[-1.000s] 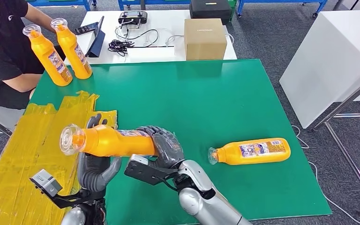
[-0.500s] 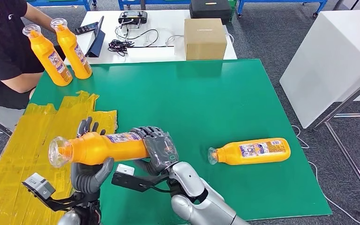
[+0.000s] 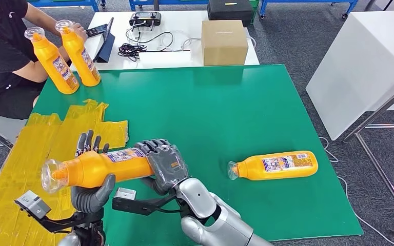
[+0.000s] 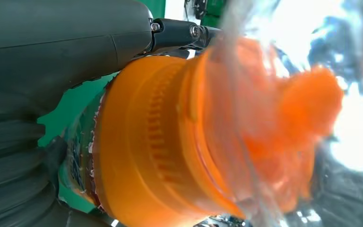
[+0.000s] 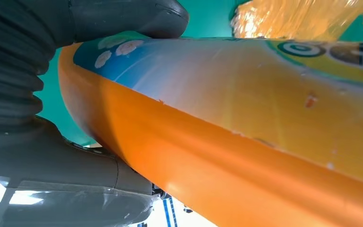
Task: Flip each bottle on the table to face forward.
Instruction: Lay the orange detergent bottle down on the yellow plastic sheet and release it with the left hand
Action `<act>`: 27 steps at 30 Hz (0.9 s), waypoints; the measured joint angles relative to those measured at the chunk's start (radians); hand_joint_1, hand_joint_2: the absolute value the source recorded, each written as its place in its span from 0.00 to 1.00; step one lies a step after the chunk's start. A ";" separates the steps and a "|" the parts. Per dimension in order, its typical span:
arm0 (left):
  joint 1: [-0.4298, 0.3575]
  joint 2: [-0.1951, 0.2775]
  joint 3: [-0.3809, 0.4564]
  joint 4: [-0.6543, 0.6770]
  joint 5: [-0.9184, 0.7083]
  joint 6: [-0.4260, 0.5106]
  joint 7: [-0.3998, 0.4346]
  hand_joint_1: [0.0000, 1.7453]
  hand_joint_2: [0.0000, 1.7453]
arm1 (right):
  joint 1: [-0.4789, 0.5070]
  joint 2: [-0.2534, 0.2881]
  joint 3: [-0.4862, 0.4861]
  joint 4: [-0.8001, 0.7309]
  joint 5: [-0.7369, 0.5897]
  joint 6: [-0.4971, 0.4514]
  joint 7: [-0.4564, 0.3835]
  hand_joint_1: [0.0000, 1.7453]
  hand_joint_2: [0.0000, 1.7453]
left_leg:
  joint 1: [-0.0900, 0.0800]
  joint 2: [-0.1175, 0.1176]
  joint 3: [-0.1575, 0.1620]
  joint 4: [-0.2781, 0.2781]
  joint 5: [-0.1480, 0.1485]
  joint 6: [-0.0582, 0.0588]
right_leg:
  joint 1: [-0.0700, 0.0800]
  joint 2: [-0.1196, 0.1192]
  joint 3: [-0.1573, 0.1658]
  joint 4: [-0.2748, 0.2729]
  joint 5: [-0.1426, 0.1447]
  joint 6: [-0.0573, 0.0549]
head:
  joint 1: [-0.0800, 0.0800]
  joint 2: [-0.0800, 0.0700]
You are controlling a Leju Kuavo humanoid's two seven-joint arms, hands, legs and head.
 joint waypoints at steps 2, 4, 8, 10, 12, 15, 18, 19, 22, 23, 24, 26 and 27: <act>0.006 -0.003 0.006 -0.002 0.015 -0.013 0.001 1.00 1.00 | -0.003 0.001 0.008 0.004 -0.011 0.006 -0.004 1.00 1.00 | 0.000 0.000 0.000 0.000 0.000 0.000 | 0.000 0.000 0.000 0.000 0.000 0.000 | 0.000 0.000; 0.010 -0.006 0.012 -0.003 0.024 -0.026 0.002 1.00 1.00 | -0.005 0.002 0.015 0.009 -0.022 0.009 -0.007 1.00 1.00 | 0.000 0.000 0.000 0.000 0.000 0.000 | 0.000 0.000 0.000 0.000 0.000 0.000 | 0.000 0.000; 0.016 -0.011 0.024 -0.003 0.032 -0.037 0.003 1.00 1.00 | -0.007 0.002 0.022 0.016 -0.037 0.015 -0.009 1.00 1.00 | 0.000 0.000 0.000 0.000 0.000 0.000 | 0.000 0.000 0.000 0.000 0.000 0.000 | 0.000 0.000; 0.017 -0.012 0.027 -0.003 0.033 -0.038 0.003 1.00 1.00 | -0.008 0.003 0.024 0.019 -0.040 0.016 -0.010 1.00 1.00 | 0.000 0.000 0.000 0.000 0.000 0.000 | 0.000 0.000 0.000 0.000 0.000 0.000 | 0.000 0.000; 0.017 -0.012 0.030 -0.003 0.034 -0.040 0.003 1.00 1.00 | -0.009 0.004 0.025 0.021 -0.044 0.018 -0.010 1.00 1.00 | 0.000 0.000 0.000 0.000 0.000 0.000 | 0.000 0.000 0.000 0.000 0.000 0.000 | 0.000 0.000; 0.018 -0.012 0.033 -0.003 0.037 -0.041 0.003 1.00 1.00 | -0.010 0.005 0.028 0.023 -0.049 0.019 -0.011 1.00 1.00 | 0.000 0.000 0.000 0.000 0.000 0.000 | 0.000 0.000 0.000 0.000 0.000 0.000 | 0.000 0.000; 0.018 -0.012 0.037 -0.003 0.039 -0.044 0.002 1.00 1.00 | -0.010 0.005 0.031 0.024 -0.050 0.019 -0.011 1.00 1.00 | 0.000 0.000 0.000 0.000 0.000 0.000 | 0.000 0.000 0.000 0.000 0.000 0.000 | 0.000 0.000; 0.018 -0.012 0.038 -0.003 0.039 -0.045 0.002 1.00 1.00 | -0.010 0.005 0.031 0.024 -0.050 0.019 -0.011 1.00 1.00 | 0.000 0.000 0.000 0.000 0.000 0.000 | 0.000 0.000 0.000 0.000 0.000 0.000 | 0.000 0.000; 0.018 -0.012 0.039 -0.003 0.039 -0.048 0.002 1.00 1.00 | -0.011 0.005 0.032 0.024 -0.050 0.019 -0.011 1.00 1.00 | 0.000 0.000 0.000 0.000 0.000 0.000 | 0.000 0.000 0.000 0.000 0.000 0.000 | 0.000 0.000; 0.018 -0.012 0.039 -0.003 0.039 -0.048 0.002 1.00 1.00 | -0.011 0.005 0.033 0.024 -0.051 0.020 -0.011 0.88 1.00 | 0.000 0.000 0.000 0.000 0.000 0.000 | 0.000 0.000 0.000 0.000 0.000 0.000 | 0.000 0.000; 0.018 -0.012 0.040 -0.003 0.039 -0.049 0.002 1.00 1.00 | -0.011 0.005 0.033 0.025 -0.051 0.020 -0.011 0.64 1.00 | 0.000 0.000 0.000 0.000 0.000 0.000 | 0.000 0.000 0.000 0.000 0.000 0.000 | 0.000 0.000; 0.018 -0.012 0.040 -0.003 0.041 -0.049 0.001 1.00 1.00 | -0.011 0.005 0.034 0.025 -0.052 0.021 -0.011 0.14 0.75 | 0.000 0.000 0.000 0.000 0.000 0.000 | 0.000 0.000 0.000 0.000 0.000 0.000 | 0.000 0.000; 0.018 -0.012 0.040 -0.003 0.040 -0.048 0.000 1.00 1.00 | -0.011 0.004 0.035 0.025 -0.050 0.020 -0.011 0.01 0.50 | 0.000 0.000 0.000 0.000 0.000 0.000 | 0.000 0.000 0.000 0.000 0.000 0.000 | 0.000 0.000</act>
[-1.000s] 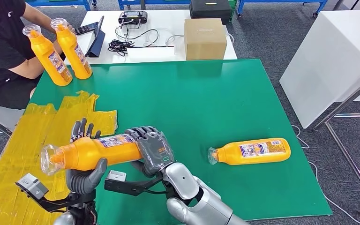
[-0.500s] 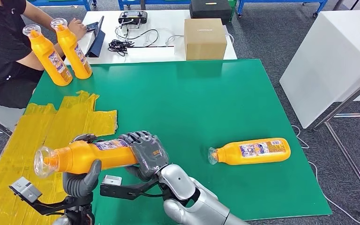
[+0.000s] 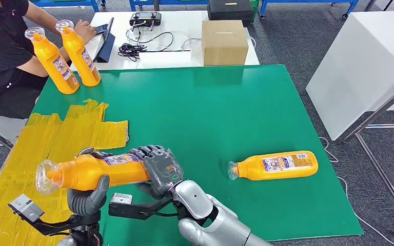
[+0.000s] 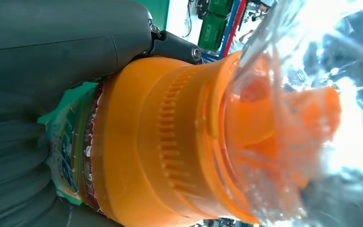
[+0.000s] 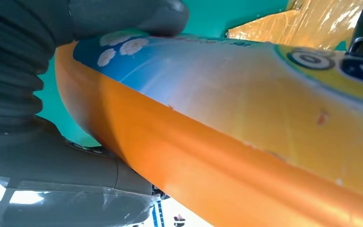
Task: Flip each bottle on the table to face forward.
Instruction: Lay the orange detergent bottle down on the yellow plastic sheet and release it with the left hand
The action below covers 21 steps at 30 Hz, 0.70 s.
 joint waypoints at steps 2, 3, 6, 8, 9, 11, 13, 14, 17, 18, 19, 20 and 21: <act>-0.001 0.000 0.001 0.000 -0.013 0.013 -0.002 1.00 1.00 | 0.002 -0.004 0.001 0.000 0.011 -0.006 0.001 0.00 0.00 | 0.000 0.000 0.000 0.000 0.000 0.000 | 0.000 0.000 0.000 0.000 0.000 0.000 | 0.000 0.000; -0.003 -0.001 0.002 0.000 -0.026 0.026 -0.003 1.00 1.00 | 0.006 -0.009 0.001 0.000 0.018 -0.013 0.002 0.00 0.00 | 0.000 0.000 0.000 0.000 0.000 0.000 | 0.000 0.000 0.000 0.000 0.000 0.000 | 0.000 0.000; -0.012 -0.001 0.012 -0.001 -0.093 0.100 -0.017 1.00 1.00 | 0.037 -0.032 -0.008 -0.009 0.031 -0.044 0.006 0.00 0.00 | 0.000 0.000 0.000 0.000 0.000 0.000 | 0.000 0.000 0.000 0.000 0.000 0.000 | 0.000 0.000; -0.019 0.000 0.034 -0.001 -0.147 0.161 -0.030 1.00 1.00 | 0.075 -0.056 -0.031 -0.033 0.034 -0.076 0.008 0.00 0.00 | 0.000 0.000 0.000 0.000 0.000 0.000 | 0.000 0.000 0.000 0.000 0.000 0.000 | 0.000 0.000; -0.022 0.002 0.050 0.000 -0.172 0.187 -0.035 1.00 1.00 | 0.097 -0.071 -0.047 -0.050 0.036 -0.093 0.007 0.00 0.00 | 0.000 0.000 0.000 0.000 0.000 0.000 | 0.000 0.000 0.000 0.000 0.000 0.000 | 0.000 0.000; -0.027 0.005 0.088 0.003 -0.227 0.237 -0.047 1.00 1.00 | 0.148 -0.103 -0.088 -0.095 0.041 -0.122 0.000 0.00 0.00 | 0.000 0.000 0.000 0.000 0.000 0.000 | 0.000 0.000 0.000 0.000 0.000 0.000 | 0.000 0.000; -0.030 0.009 0.126 0.009 -0.289 0.289 -0.061 1.00 1.00 | 0.204 -0.131 -0.131 -0.146 0.045 -0.142 -0.011 0.00 0.00 | 0.000 0.000 -0.001 0.000 0.000 0.000 | 0.000 0.000 0.000 0.000 0.000 0.000 | 0.000 0.000; -0.030 0.010 0.147 0.012 -0.321 0.316 -0.069 1.00 1.00 | 0.235 -0.144 -0.152 -0.174 0.047 -0.151 -0.018 0.00 0.00 | 0.000 0.000 -0.001 0.000 0.000 0.000 | 0.000 0.000 0.000 0.000 0.000 0.000 | 0.000 0.000; -0.027 0.013 0.210 0.024 -0.422 0.391 -0.092 1.00 1.00 | 0.321 -0.177 -0.213 -0.262 0.061 -0.173 -0.038 0.00 0.00 | 0.000 0.000 -0.001 0.000 0.000 0.000 | 0.000 0.000 -0.001 0.000 0.000 0.000 | 0.000 0.000; -0.026 0.014 0.229 0.028 -0.472 0.422 -0.099 1.00 1.00 | 0.346 -0.186 -0.232 -0.291 0.066 -0.177 -0.045 0.00 0.00 | 0.000 0.000 -0.001 0.000 0.000 0.000 | 0.000 0.000 -0.001 0.000 0.000 0.000 | 0.000 0.000; -0.025 0.015 0.246 0.034 -0.541 0.464 -0.103 1.00 1.00 | 0.371 -0.195 -0.250 -0.320 0.070 -0.180 -0.053 0.00 0.00 | 0.000 0.000 -0.001 0.000 0.000 0.000 | 0.000 0.000 -0.002 0.000 0.000 0.000 | 0.000 0.000; -0.025 0.015 0.259 0.041 -0.631 0.518 -0.100 1.00 1.00 | 0.394 -0.203 -0.267 -0.347 0.072 -0.181 -0.060 0.00 0.00 | 0.000 0.000 -0.001 0.000 0.000 0.000 | 0.000 0.000 -0.002 0.000 0.000 0.000 | 0.000 0.000; -0.024 0.016 0.268 0.050 -0.737 0.580 -0.088 1.00 1.00 | 0.414 -0.211 -0.283 -0.371 0.072 -0.181 -0.066 0.00 0.00 | 0.000 -0.001 -0.001 0.000 0.000 0.000 | 0.000 0.000 -0.001 0.000 0.000 0.000 | 0.000 0.000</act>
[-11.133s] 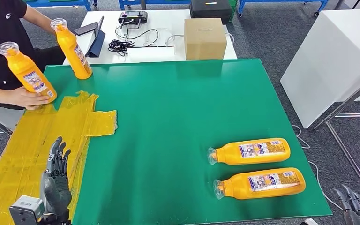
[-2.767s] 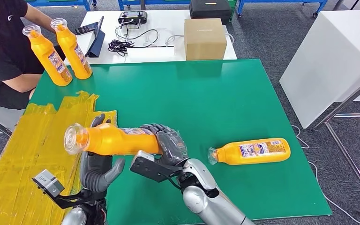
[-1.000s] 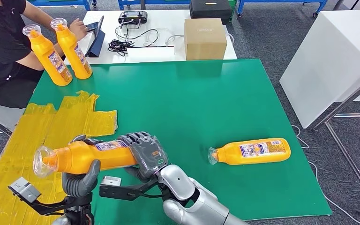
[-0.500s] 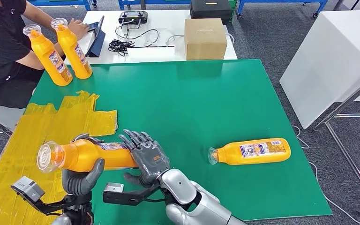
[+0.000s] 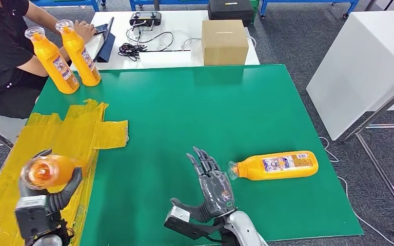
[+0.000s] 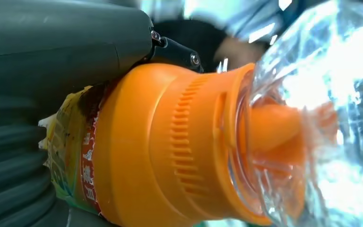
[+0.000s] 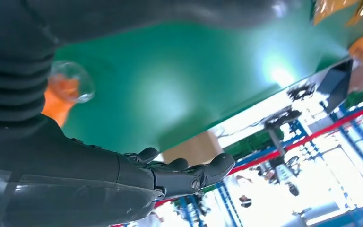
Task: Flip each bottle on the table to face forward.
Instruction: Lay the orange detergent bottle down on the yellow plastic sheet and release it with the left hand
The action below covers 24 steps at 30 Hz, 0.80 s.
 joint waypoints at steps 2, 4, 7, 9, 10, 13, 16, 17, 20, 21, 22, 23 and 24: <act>0.000 0.003 0.009 0.023 -0.229 0.125 0.038 1.00 1.00 | 0.033 -0.016 -0.028 -0.044 -0.005 0.000 -0.011 0.00 0.00 | 0.000 0.000 0.000 0.000 0.000 0.000 | 0.000 0.000 0.000 0.000 0.000 0.000 | 0.000 0.000; -0.001 0.006 0.013 0.046 -0.376 0.196 0.066 1.00 1.00 | 0.057 -0.031 -0.051 -0.079 -0.012 0.001 -0.018 0.00 0.00 | 0.000 0.000 0.000 0.000 0.000 0.000 | 0.000 0.000 0.000 0.000 0.000 0.000 | 0.000 0.000; -0.003 0.009 0.020 0.070 -0.451 0.216 0.087 1.00 1.00 | 0.078 -0.047 -0.072 -0.113 -0.016 0.001 -0.023 0.00 0.00 | 0.000 0.000 0.000 0.000 0.000 0.000 | 0.000 0.000 0.001 0.000 0.000 0.000 | 0.000 0.000; -0.005 0.006 0.036 0.079 -0.601 0.219 0.118 1.00 1.00 | 0.090 -0.057 -0.084 -0.132 -0.020 0.000 -0.023 0.00 0.00 | 0.000 0.000 0.001 0.000 0.000 0.000 | 0.000 0.000 0.001 0.000 0.000 0.000 | 0.000 0.000; -0.005 0.004 0.046 0.084 -0.704 0.221 0.141 1.00 1.00 | 0.097 -0.064 -0.091 -0.143 -0.024 -0.001 -0.023 0.00 0.00 | 0.000 0.000 0.001 0.000 0.000 0.000 | 0.000 0.000 0.001 0.000 0.000 0.000 | 0.000 0.000; 0.000 0.006 0.052 0.113 -0.936 0.222 0.229 1.00 1.00 | 0.123 -0.090 -0.120 -0.183 -0.032 -0.009 -0.023 0.00 0.00 | -0.001 0.000 0.000 0.000 0.000 0.000 | 0.000 0.000 0.001 0.000 0.000 0.000 | 0.000 0.000; 0.009 0.013 0.042 0.141 -1.002 0.222 0.283 1.00 1.00 | 0.145 -0.112 -0.146 -0.218 -0.033 -0.016 -0.023 0.00 0.00 | -0.001 0.000 0.000 0.000 0.000 0.000 | 0.000 0.000 0.000 0.000 0.000 0.000 | 0.000 0.000; 0.010 0.015 0.040 0.147 -1.007 0.222 0.287 1.00 1.00 | 0.150 -0.117 -0.152 -0.226 -0.033 -0.017 -0.023 0.00 0.00 | -0.001 0.000 0.000 0.000 0.000 0.000 | 0.000 0.000 0.000 0.000 0.000 0.000 | 0.000 0.000; 0.011 0.022 0.032 0.165 -1.023 0.222 0.312 1.00 1.00 | 0.160 -0.129 -0.164 -0.245 -0.028 -0.020 -0.022 0.00 0.50 | -0.001 0.000 0.000 0.000 0.000 0.000 | 0.000 0.000 0.000 0.000 0.000 0.000 | 0.000 0.000; 0.011 0.027 0.024 0.176 -1.033 0.222 0.332 1.00 1.00 | 0.164 -0.133 -0.168 -0.252 -0.023 -0.022 -0.020 0.00 0.75 | -0.001 0.000 0.000 0.000 0.000 0.000 | 0.000 0.000 0.000 0.000 0.000 0.000 | 0.000 0.000; 0.011 0.034 0.010 0.189 -1.045 0.222 0.356 1.00 1.00 | 0.171 -0.137 -0.173 -0.261 -0.017 -0.025 -0.018 0.00 1.00 | -0.001 0.000 0.000 0.000 0.000 0.000 | 0.000 0.000 0.000 0.000 0.000 0.000 | 0.000 0.000; 0.012 0.043 -0.008 0.207 -1.057 0.222 0.380 0.82 1.00 | 0.179 -0.142 -0.180 -0.273 -0.011 -0.029 -0.016 0.00 1.00 | -0.001 0.000 0.001 0.000 0.000 0.000 | 0.000 0.000 0.000 0.000 0.000 0.000 | 0.000 0.000; 0.013 0.055 -0.029 0.226 -1.069 0.218 0.402 0.57 1.00 | 0.189 -0.148 -0.188 -0.285 -0.007 -0.031 -0.014 0.00 1.00 | -0.001 0.000 0.001 0.000 0.000 0.000 | 0.000 0.000 0.000 0.000 0.000 0.000 | 0.000 0.000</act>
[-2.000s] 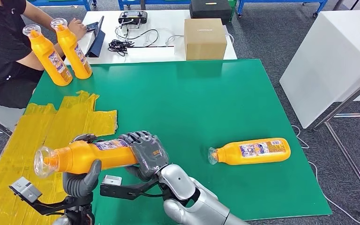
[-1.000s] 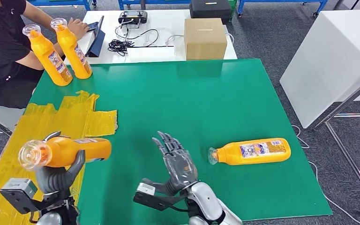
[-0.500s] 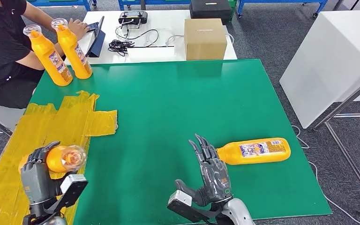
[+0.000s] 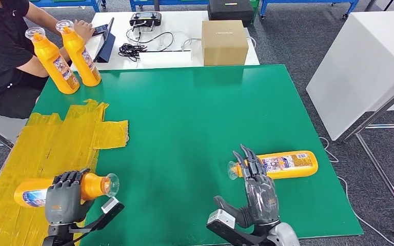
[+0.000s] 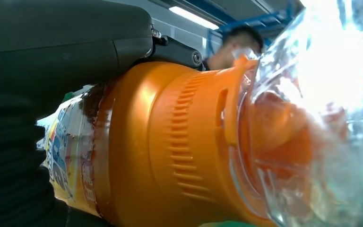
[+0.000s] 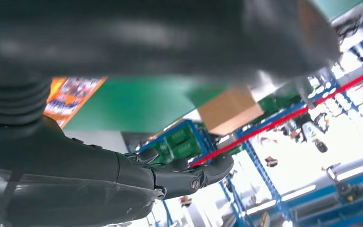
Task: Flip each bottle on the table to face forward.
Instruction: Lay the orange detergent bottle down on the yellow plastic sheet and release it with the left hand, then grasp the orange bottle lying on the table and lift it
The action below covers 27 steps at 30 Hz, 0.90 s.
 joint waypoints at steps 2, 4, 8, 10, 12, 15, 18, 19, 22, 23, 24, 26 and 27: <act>0.001 0.028 -0.048 0.041 -0.019 -0.022 0.050 0.07 1.00 | 0.019 -0.011 -0.017 -0.026 0.005 -0.002 0.002 0.00 1.00 | 0.000 0.000 0.000 0.000 0.000 0.000 | 0.000 0.000 0.000 0.000 0.000 0.000 | 0.000 0.000; -0.002 0.066 -0.107 0.078 -0.030 -0.054 0.123 0.00 1.00 | 0.032 -0.018 -0.034 -0.047 0.005 0.002 0.002 0.00 1.00 | 0.000 0.000 0.000 0.000 0.000 0.000 | 0.000 0.000 0.000 0.000 0.000 0.000 | 0.000 0.000; -0.021 0.146 -0.233 0.130 -0.033 -0.083 0.228 0.00 1.00 | 0.045 -0.022 -0.057 -0.068 0.008 0.015 0.002 0.00 1.00 | 0.000 0.000 0.001 0.000 0.000 0.000 | 0.000 0.000 0.001 0.000 0.000 0.000 | 0.000 0.000; -0.029 0.170 -0.269 0.143 -0.032 -0.084 0.235 0.00 1.00 | 0.049 -0.024 -0.063 -0.074 0.008 0.016 0.002 0.00 1.00 | 0.000 0.000 0.001 0.000 0.000 0.000 | 0.000 -0.001 0.002 0.000 0.000 0.000 | 0.000 0.000; -0.036 0.187 -0.293 0.151 -0.032 -0.084 0.238 0.00 1.00 | 0.051 -0.025 -0.069 -0.078 0.008 0.016 0.002 0.00 1.00 | 0.000 -0.001 0.003 0.000 0.000 0.000 | 0.000 -0.001 0.003 0.000 0.000 0.000 | 0.000 0.000; -0.044 0.203 -0.314 0.159 -0.032 -0.084 0.240 0.00 1.00 | 0.054 -0.026 -0.072 -0.081 0.008 0.016 0.002 0.00 1.00 | 0.000 -0.001 0.005 -0.001 0.000 0.000 | 0.000 -0.002 0.004 0.000 0.000 0.000 | 0.000 0.000; -0.049 0.213 -0.327 0.164 -0.032 -0.084 0.242 0.00 1.00 | 0.055 -0.027 -0.074 -0.083 0.008 0.016 0.002 0.00 1.00 | 0.000 -0.001 0.006 -0.001 0.000 0.000 | 0.000 -0.002 0.005 0.000 0.000 0.000 | 0.000 0.000; -0.051 0.215 -0.329 0.165 -0.032 -0.084 0.242 0.00 1.00 | 0.056 -0.027 -0.074 -0.083 0.008 0.016 0.002 0.00 1.00 | 0.000 -0.001 0.007 -0.001 0.000 0.000 | 0.000 -0.002 0.005 0.000 0.000 0.000 | 0.000 0.000; -0.053 0.220 -0.335 0.167 -0.032 -0.084 0.242 0.00 1.00 | 0.056 -0.028 -0.076 -0.084 0.008 0.016 0.002 0.00 1.00 | 0.000 -0.001 0.008 -0.001 0.000 0.000 | 0.000 -0.002 0.005 0.000 0.000 0.000 | 0.000 0.000; -0.054 0.221 -0.337 0.168 -0.032 -0.084 0.242 0.00 1.00 | 0.056 -0.028 -0.076 -0.084 0.008 0.016 0.002 0.00 1.00 | 0.000 -0.001 0.008 -0.001 0.000 0.000 | 0.000 -0.002 0.005 0.000 0.000 0.000 | 0.000 0.000; -0.054 0.223 -0.339 0.168 -0.032 -0.084 0.242 0.00 1.00 | 0.056 -0.028 -0.076 -0.085 0.008 0.016 0.002 0.00 1.00 | 0.000 -0.001 0.008 -0.001 0.000 0.000 | 0.000 -0.002 0.005 0.000 0.000 0.000 | 0.000 0.000; -0.055 0.224 -0.341 0.169 -0.032 -0.084 0.243 0.00 1.00 | 0.056 -0.028 -0.076 -0.086 0.008 0.016 0.002 0.00 1.00 | 0.000 -0.001 0.008 -0.001 0.000 0.000 | 0.000 -0.002 0.005 0.000 0.000 0.000 | 0.000 0.000; -0.055 0.225 -0.342 0.170 -0.032 -0.084 0.243 0.00 1.00 | 0.056 -0.028 -0.076 -0.086 0.008 0.016 0.002 0.00 1.00 | 0.000 -0.002 0.008 -0.001 0.000 0.000 | 0.000 -0.002 0.006 0.000 0.000 0.000 | 0.000 0.000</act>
